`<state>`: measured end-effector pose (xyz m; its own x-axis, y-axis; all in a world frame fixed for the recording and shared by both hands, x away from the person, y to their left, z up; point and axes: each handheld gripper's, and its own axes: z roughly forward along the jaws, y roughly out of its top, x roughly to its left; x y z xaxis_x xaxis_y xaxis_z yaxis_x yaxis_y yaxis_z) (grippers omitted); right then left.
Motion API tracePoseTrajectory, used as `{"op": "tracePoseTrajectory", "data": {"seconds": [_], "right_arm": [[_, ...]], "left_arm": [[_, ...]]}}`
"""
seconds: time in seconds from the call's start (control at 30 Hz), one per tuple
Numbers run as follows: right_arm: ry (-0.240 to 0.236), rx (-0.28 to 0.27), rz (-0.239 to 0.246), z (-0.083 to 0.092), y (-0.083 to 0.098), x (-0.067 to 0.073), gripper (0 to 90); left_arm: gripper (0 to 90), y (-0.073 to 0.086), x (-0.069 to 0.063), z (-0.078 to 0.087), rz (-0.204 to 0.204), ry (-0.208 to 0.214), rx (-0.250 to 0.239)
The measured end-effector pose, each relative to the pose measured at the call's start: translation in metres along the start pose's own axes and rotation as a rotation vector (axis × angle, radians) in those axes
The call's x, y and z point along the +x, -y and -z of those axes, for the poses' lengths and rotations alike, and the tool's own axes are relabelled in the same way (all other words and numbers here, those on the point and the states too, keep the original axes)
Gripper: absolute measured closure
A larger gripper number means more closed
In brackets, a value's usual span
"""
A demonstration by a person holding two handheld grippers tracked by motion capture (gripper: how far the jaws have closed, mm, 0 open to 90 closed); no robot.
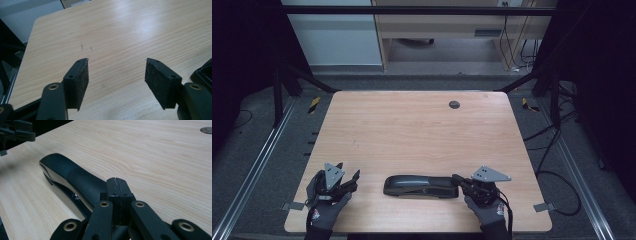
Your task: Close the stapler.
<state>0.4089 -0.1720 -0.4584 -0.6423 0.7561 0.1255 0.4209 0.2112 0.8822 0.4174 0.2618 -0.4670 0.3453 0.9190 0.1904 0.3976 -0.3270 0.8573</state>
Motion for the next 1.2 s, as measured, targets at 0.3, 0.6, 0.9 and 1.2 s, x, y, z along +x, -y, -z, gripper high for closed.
{"op": "tracePoseTrajectory", "data": {"seconds": [0.3, 0.6, 0.9, 1.2], "right_arm": [[0.004, -0.006, 0.007, 0.0, 0.0008, 0.0006, 90.0], [0.008, -0.009, 0.011, -0.0002, 0.0011, 0.0008, 90.0], [0.024, 0.005, 0.019, -0.0014, 0.0019, 0.0022, 90.0], [0.003, -0.065, 0.024, 0.0045, -0.0048, 0.0037, 90.0]], "left_arm": [[35.2, 0.0001, -0.0001, -0.0001, 0.0, -0.001, 0.001], [35.2, 0.0004, -0.0001, -0.0002, -0.001, -0.001, 0.003], [35.2, 0.0007, 0.0004, -0.0005, -0.001, -0.002, 0.004], [35.1, 0.0005, 0.0004, -0.0003, -0.002, 0.001, 0.002]]}}
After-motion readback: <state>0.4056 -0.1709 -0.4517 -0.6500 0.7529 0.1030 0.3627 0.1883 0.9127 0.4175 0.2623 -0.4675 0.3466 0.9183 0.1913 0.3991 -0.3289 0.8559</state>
